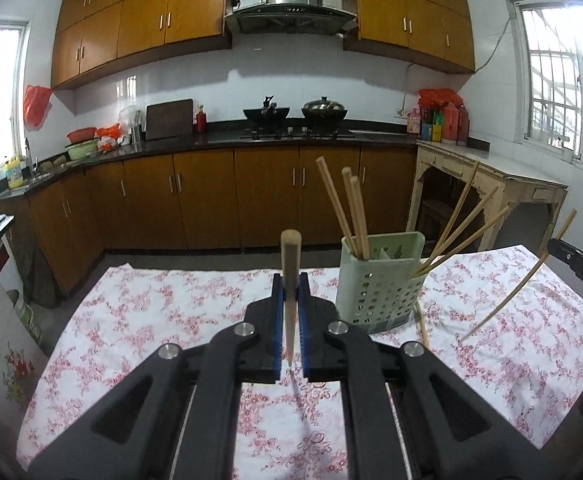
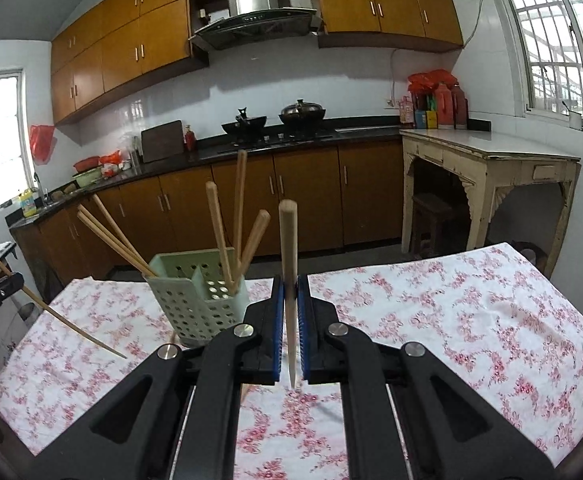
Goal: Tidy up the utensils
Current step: 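Lift the left tool's chopstick toward the green holder while the right tool carries its chopstick there, then lower the left tool's chopstick into the holder and open while the right tool does the same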
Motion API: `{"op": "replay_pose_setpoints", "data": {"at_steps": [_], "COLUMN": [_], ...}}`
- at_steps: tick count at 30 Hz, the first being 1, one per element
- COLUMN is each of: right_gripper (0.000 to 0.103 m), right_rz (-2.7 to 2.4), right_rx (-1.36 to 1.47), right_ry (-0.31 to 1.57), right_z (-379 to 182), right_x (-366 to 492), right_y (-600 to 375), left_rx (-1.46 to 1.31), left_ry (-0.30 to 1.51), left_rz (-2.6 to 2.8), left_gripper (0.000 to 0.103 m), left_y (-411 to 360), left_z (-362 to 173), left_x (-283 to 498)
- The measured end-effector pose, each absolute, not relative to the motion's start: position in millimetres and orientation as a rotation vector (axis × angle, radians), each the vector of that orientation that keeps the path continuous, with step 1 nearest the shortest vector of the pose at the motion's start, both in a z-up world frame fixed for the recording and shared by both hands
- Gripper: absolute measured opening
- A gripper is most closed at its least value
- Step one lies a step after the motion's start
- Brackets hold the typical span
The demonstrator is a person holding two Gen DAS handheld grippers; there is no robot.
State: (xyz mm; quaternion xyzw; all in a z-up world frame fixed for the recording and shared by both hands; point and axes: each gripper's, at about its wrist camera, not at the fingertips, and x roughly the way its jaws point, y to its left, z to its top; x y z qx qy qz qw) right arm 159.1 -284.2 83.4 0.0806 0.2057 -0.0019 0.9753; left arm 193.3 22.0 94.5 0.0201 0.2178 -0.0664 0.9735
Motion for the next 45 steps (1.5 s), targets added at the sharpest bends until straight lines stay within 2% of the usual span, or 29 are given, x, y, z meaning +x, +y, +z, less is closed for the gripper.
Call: {"op": "replay_pose_setpoints", "data": {"at_steps": [12,19,25,31,45], "right_gripper": [0.007,0.007,0.007,0.007,0.007], "right_rz": [0.129,0.164,0.139,0.122,0.088], "right_rx": [0.209,0.17,0.135,0.141,0.136], "right_ry": [0.372,0.277,0.223,0.218,0.336], "right_z": [141.3,185.8,202.0,195.5,134.7], "right_x": [156.8,168.6,191.4,217.8,264.6], "right_y": [-268.4,-247.1,-236.1,-232.8,-226.3], "left_rx": [0.01,0.022,0.022,0.003,-0.02], "left_ry": [0.393,0.299,0.235,0.251,0.362], "left_rz": [-0.248,-0.297,-0.268,-0.233,-0.212], "left_gripper": [0.008,0.008,0.008,0.008,0.008], "left_y": [1.1,-29.4,-51.4,-57.8,-58.5], "left_z": [149.5,198.6,223.3,214.1,152.2], "left_x": [187.0,186.0,209.7,246.3,300.1]}}
